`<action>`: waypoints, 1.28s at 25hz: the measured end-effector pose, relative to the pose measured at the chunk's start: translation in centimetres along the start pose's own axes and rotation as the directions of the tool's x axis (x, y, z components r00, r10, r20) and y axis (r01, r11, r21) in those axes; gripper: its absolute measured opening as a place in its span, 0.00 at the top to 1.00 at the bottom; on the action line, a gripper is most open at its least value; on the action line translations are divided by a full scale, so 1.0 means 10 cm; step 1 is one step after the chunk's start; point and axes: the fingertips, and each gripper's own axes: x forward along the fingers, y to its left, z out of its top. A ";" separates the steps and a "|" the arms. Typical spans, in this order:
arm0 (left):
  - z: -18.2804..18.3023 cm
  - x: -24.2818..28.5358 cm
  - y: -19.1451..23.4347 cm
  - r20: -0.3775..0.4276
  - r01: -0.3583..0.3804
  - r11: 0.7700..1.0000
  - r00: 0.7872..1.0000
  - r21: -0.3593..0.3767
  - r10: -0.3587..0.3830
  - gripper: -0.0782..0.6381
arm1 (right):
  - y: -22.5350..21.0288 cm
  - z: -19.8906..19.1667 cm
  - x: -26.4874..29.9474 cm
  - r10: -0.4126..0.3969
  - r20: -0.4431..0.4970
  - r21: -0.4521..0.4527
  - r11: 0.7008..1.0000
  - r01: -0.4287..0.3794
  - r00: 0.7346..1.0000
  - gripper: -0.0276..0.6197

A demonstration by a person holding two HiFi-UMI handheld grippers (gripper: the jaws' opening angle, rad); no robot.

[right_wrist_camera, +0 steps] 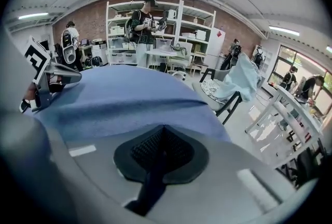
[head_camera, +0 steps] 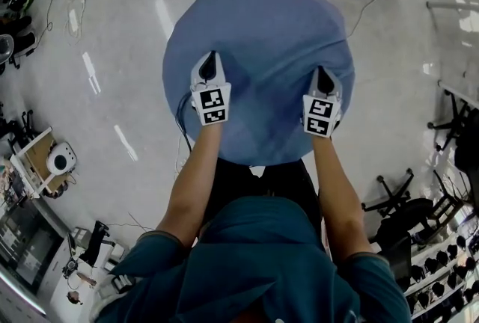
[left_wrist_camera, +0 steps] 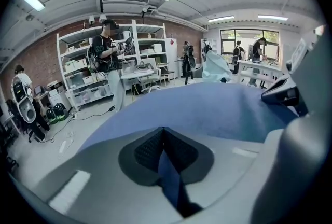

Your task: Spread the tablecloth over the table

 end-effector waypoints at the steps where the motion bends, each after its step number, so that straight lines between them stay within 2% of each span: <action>1: 0.03 0.03 0.02 -0.002 0.000 1.000 1.000 -0.004 0.000 0.89 | 0.00 0.04 0.02 0.002 0.004 -0.003 1.000 -0.002 1.000 0.94; 9: 0.20 0.32 0.16 -0.034 -0.006 0.999 0.999 -0.034 0.005 0.89 | -0.07 0.30 0.24 0.010 -0.018 -0.023 1.000 -0.010 1.000 0.94; 13: 0.20 0.23 0.21 -0.026 -0.009 0.999 1.000 -0.033 0.008 0.89 | 0.06 0.30 0.16 0.007 0.008 -0.086 0.996 -0.006 1.000 0.94; 16: 0.11 0.16 0.15 -0.038 -0.025 1.000 0.999 -0.012 0.024 0.89 | 0.07 0.20 0.10 0.016 -0.001 -0.045 0.999 -0.016 1.000 0.94; 21: -0.05 0.01 0.10 -0.063 -0.017 0.999 0.998 -0.043 0.015 0.89 | 0.17 0.12 0.04 0.036 -0.027 0.012 0.999 -0.036 0.999 0.94; 28: -0.04 0.13 0.11 -0.091 0.008 0.999 0.996 -0.038 -0.011 0.89 | 0.13 0.17 0.12 0.056 -0.037 0.004 0.998 -0.056 0.998 0.94; 32: -0.05 0.12 0.16 -0.107 0.007 0.998 0.994 -0.066 -0.014 0.89 | 0.19 0.38 0.10 0.093 0.011 0.002 0.996 -0.093 0.996 0.94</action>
